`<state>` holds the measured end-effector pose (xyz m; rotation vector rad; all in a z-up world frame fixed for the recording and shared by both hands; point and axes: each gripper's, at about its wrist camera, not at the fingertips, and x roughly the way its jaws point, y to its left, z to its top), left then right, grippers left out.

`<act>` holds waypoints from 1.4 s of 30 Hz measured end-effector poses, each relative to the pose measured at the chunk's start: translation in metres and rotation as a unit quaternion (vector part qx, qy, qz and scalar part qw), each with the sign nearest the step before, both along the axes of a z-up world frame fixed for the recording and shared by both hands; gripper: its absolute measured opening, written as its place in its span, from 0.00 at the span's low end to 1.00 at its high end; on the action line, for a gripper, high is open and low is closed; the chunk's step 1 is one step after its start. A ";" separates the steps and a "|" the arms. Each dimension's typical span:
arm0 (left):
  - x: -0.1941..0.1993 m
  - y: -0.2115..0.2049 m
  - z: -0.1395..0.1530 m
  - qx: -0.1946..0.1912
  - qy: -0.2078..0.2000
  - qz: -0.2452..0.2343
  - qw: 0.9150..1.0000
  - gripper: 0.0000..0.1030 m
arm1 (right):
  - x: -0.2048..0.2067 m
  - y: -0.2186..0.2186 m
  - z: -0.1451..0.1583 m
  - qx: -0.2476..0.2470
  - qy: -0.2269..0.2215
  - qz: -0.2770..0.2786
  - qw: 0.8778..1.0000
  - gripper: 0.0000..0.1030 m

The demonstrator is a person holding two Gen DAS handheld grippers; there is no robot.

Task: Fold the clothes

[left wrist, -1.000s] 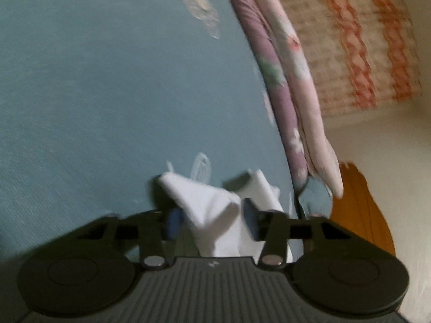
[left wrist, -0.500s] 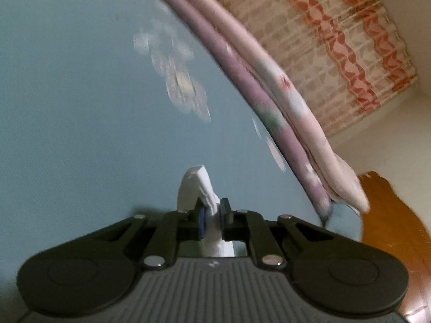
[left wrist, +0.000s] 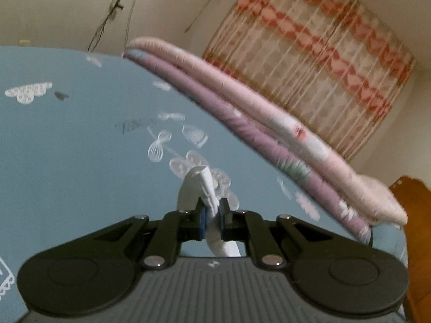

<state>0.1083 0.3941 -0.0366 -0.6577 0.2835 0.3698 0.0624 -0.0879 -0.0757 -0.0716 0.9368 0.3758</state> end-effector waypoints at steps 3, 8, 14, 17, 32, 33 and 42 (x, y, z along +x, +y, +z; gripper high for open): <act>-0.015 -0.005 -0.006 0.022 -0.005 0.014 1.000 0.07 | 0.000 -0.001 0.001 -0.002 -0.001 -0.001 1.000 0.86; -0.029 0.011 -0.042 -0.014 0.083 0.037 0.996 0.15 | 0.002 0.000 0.000 -0.005 0.002 0.003 1.000 0.86; -0.049 0.034 -0.043 -0.022 0.124 0.096 0.987 0.13 | 0.002 -0.001 0.000 -0.001 0.002 0.006 1.000 0.86; -0.046 0.028 -0.028 0.002 0.126 0.068 0.990 0.19 | 0.004 0.000 -0.001 0.001 0.003 0.006 1.000 0.86; 0.057 -0.150 -0.023 0.049 0.161 -0.264 0.950 0.42 | 0.007 -0.024 0.000 0.019 -0.004 -0.018 1.000 0.86; 0.060 -0.164 -0.026 0.040 0.162 -0.285 0.944 0.43 | 0.008 -0.028 -0.001 0.023 -0.003 -0.022 1.000 0.86; 0.053 -0.266 -0.064 -0.025 0.203 -0.404 0.892 0.42 | 0.005 -0.056 -0.008 0.058 -0.002 -0.044 0.997 0.86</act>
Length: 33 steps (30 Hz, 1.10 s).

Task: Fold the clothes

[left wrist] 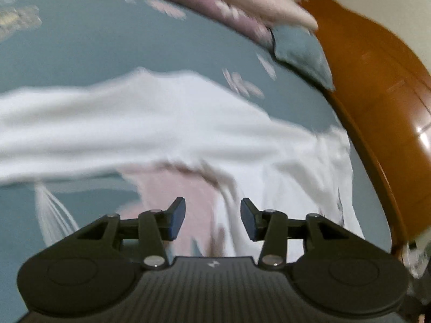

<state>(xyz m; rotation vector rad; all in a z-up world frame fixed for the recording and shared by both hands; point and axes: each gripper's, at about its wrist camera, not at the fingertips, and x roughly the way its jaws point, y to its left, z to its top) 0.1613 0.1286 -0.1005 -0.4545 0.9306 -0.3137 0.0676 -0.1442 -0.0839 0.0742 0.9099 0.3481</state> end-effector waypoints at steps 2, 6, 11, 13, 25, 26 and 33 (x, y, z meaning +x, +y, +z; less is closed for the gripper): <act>-0.012 -0.015 -0.007 0.025 0.015 -0.002 1.000 0.28 | -0.002 -0.006 -0.001 0.008 0.000 -0.002 1.000 0.86; -0.032 -0.025 -0.014 0.012 0.038 -0.006 0.999 0.18 | -0.006 -0.014 -0.003 0.025 -0.003 -0.006 1.000 0.86; -0.040 -0.034 -0.011 0.017 0.044 -0.009 0.999 0.00 | -0.010 -0.022 -0.003 0.042 -0.009 -0.010 0.999 0.86; -0.044 -0.035 -0.008 0.027 0.048 -0.004 0.998 0.00 | -0.013 -0.025 -0.001 0.045 -0.014 -0.012 0.999 0.86; -0.082 0.001 0.004 0.017 0.054 0.031 0.998 0.02 | -0.024 -0.041 0.004 0.050 -0.026 -0.028 0.998 0.86; -0.083 0.001 0.005 0.021 0.050 0.033 0.998 0.03 | -0.025 -0.041 0.005 0.050 -0.028 -0.029 0.998 0.86; -0.084 -0.004 0.019 0.031 0.032 0.025 0.999 0.15 | -0.032 -0.058 0.011 0.040 -0.036 -0.050 0.997 0.86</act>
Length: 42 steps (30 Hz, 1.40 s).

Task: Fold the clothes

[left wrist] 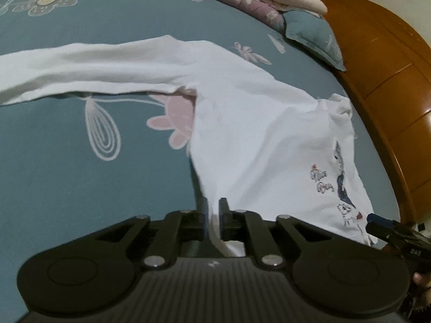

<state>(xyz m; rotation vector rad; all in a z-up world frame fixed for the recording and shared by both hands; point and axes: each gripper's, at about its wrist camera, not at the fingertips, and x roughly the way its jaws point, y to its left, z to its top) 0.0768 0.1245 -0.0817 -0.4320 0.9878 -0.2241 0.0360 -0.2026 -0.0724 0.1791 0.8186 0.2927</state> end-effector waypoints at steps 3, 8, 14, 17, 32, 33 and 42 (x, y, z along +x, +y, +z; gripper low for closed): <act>-0.006 -0.005 -0.001 -0.005 0.009 -0.012 1.000 0.33 | -0.004 -0.011 0.001 -0.001 0.000 -0.016 1.000 0.86; -0.021 -0.019 -0.014 -0.001 0.038 -0.048 0.998 0.43 | -0.008 -0.026 -0.001 0.004 0.002 -0.037 0.999 0.86; -0.035 -0.038 -0.025 0.028 0.040 -0.076 0.996 0.02 | -0.011 -0.036 0.000 0.008 -0.001 -0.050 0.999 0.86; -0.037 -0.037 -0.024 0.025 0.053 -0.078 0.995 0.02 | -0.011 -0.039 0.001 0.004 -0.004 -0.055 0.998 0.86; -0.042 -0.002 0.019 0.070 0.031 -0.064 0.995 0.12 | -0.006 -0.103 -0.019 -0.043 0.014 -0.144 0.989 0.87; -0.039 -0.004 0.023 0.077 0.023 -0.066 0.995 0.14 | -0.006 -0.107 -0.024 -0.047 0.017 -0.149 0.988 0.87; -0.005 -0.054 0.030 0.086 -0.021 -0.127 0.988 0.30 | 0.003 -0.152 -0.050 0.070 0.047 -0.105 0.991 0.94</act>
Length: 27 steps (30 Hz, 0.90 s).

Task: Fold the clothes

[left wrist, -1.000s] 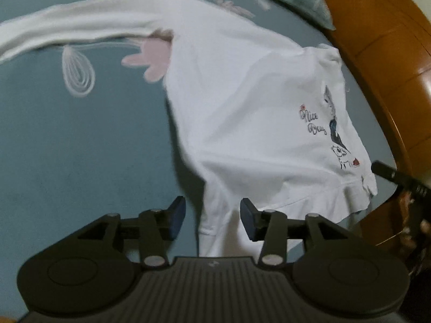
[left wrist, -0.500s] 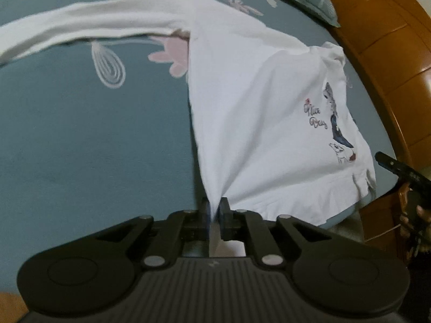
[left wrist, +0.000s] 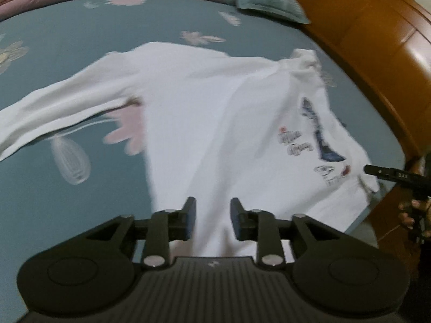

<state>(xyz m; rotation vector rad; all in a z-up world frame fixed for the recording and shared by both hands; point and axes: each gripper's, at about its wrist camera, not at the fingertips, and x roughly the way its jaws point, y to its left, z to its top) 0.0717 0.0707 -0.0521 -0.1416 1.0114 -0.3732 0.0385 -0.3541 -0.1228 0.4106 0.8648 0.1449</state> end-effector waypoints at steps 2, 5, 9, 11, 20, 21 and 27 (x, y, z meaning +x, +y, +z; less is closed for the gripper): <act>0.006 -0.014 -0.002 -0.009 -0.002 -0.017 1.000 0.30 | 0.004 -0.014 -0.005 0.041 -0.011 0.024 0.999 0.94; 0.011 -0.034 -0.009 -0.019 -0.001 -0.033 0.999 0.30 | 0.016 -0.033 -0.012 0.099 -0.031 0.047 0.993 0.94; 0.017 -0.052 -0.015 -0.029 0.009 -0.046 0.998 0.30 | 0.034 -0.053 -0.019 0.158 -0.036 0.054 0.985 0.82; 0.018 -0.057 -0.016 -0.029 0.013 -0.048 0.998 0.30 | 0.035 -0.058 -0.020 0.179 -0.022 0.059 0.982 0.79; 0.021 -0.051 -0.019 -0.047 0.031 -0.021 0.998 0.30 | 0.060 -0.066 -0.036 0.240 -0.003 0.121 0.963 0.64; 0.021 -0.053 -0.018 -0.048 0.029 -0.024 0.998 0.30 | 0.067 -0.063 -0.035 0.237 0.002 0.127 0.963 0.64; 0.016 -0.060 -0.016 -0.035 0.021 -0.034 0.999 0.32 | 0.063 -0.056 -0.030 0.220 0.040 0.167 0.960 0.64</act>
